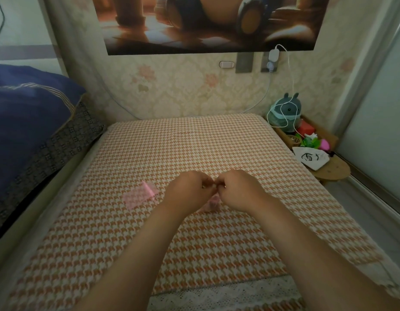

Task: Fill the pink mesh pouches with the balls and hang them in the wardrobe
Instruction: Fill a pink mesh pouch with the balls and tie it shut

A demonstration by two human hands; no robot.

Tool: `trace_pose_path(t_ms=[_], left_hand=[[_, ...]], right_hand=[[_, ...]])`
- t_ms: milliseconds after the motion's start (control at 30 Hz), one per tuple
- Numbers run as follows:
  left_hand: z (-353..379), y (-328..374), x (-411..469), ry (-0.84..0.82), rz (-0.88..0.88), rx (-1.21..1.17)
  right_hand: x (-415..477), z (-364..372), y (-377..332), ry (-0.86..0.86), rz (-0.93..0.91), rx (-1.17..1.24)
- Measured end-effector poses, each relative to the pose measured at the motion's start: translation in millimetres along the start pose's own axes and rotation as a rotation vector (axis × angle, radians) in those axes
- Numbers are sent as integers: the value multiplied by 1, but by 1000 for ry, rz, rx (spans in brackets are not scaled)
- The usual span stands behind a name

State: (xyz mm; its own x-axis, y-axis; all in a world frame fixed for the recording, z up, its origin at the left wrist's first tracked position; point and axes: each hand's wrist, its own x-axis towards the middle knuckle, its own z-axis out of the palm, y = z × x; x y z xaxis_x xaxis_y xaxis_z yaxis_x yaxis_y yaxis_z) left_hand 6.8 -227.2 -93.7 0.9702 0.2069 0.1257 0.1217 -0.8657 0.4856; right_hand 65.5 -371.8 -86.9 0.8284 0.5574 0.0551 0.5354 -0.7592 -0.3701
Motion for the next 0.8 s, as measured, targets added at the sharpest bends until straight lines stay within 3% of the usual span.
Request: trace_pose_path(t_ms=[200, 400, 500, 800], left_hand=[[-10, 5, -3, -25, -17, 24], [-16, -4, 0, 41, -108, -55], [-21, -9, -2, 63, -108, -81], [-29, -30, -14, 40, -113, -123]], right_hand=[[-1, -2, -1, 7, -55, 2], [6, -2, 9, 174, -46, 212], [9, 4, 20, 197, -7, 150], [29, 35, 29, 44, 92, -89]])
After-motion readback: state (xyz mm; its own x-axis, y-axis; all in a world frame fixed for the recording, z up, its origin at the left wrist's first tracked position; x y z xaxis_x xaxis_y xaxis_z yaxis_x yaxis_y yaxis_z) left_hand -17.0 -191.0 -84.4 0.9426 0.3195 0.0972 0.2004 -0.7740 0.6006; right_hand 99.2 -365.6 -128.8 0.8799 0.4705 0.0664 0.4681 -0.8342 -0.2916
